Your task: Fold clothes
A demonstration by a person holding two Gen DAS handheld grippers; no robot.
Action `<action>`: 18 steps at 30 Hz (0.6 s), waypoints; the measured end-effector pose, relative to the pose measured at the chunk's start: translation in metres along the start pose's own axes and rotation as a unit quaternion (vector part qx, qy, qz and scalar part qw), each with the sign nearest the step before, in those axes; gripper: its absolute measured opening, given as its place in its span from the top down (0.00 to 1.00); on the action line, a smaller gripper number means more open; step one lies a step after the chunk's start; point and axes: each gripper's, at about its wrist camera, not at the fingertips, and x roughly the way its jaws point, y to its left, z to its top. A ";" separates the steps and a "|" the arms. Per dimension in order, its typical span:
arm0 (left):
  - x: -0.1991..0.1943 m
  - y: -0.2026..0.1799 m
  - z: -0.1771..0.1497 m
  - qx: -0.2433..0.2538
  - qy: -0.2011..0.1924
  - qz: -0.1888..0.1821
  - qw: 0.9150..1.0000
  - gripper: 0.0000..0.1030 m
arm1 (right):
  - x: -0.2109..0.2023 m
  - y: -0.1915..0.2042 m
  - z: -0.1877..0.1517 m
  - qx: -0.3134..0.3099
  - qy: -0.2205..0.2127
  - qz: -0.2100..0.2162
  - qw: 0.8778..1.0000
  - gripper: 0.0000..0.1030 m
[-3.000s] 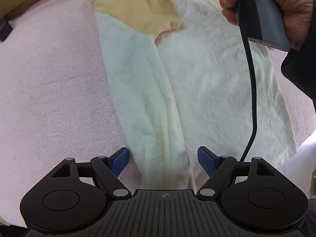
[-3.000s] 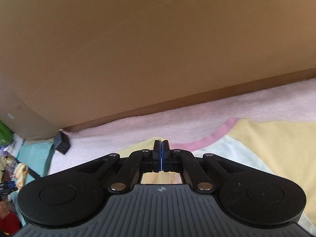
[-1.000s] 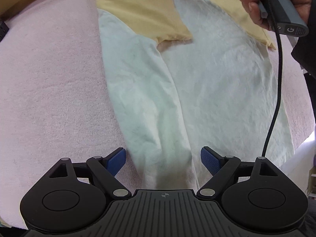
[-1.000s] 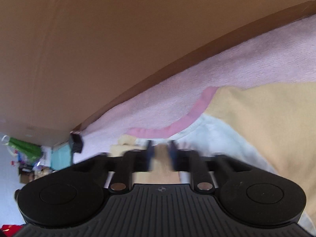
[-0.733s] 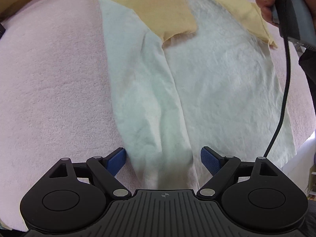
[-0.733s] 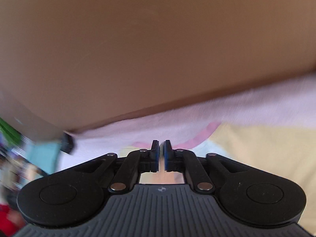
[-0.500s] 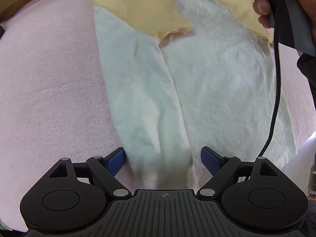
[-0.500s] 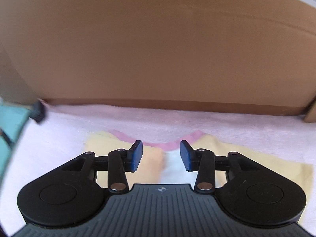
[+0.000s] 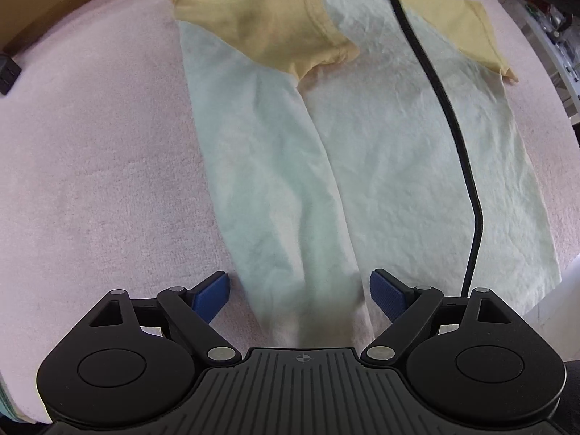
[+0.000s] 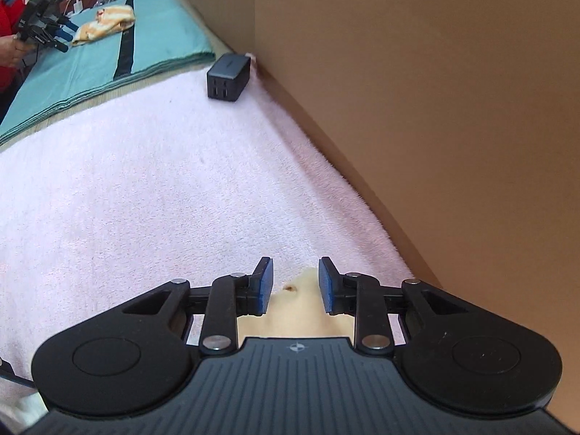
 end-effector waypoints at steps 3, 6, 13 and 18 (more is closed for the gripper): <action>-0.009 0.004 0.000 -0.001 -0.019 0.007 1.000 0.10 | 0.008 -0.014 0.009 0.026 0.017 0.020 0.999 0.70; -0.005 0.007 0.000 0.000 -0.020 0.014 1.000 0.10 | 0.018 -0.023 0.017 0.036 0.041 0.036 0.998 0.70; 0.009 0.000 -0.013 0.019 -0.009 0.011 1.000 0.06 | 0.036 -0.018 0.022 -0.003 0.088 0.041 0.995 0.93; 0.012 -0.008 -0.021 0.036 -0.009 0.022 0.999 0.00 | 0.034 -0.017 0.019 0.001 0.060 0.008 0.998 0.99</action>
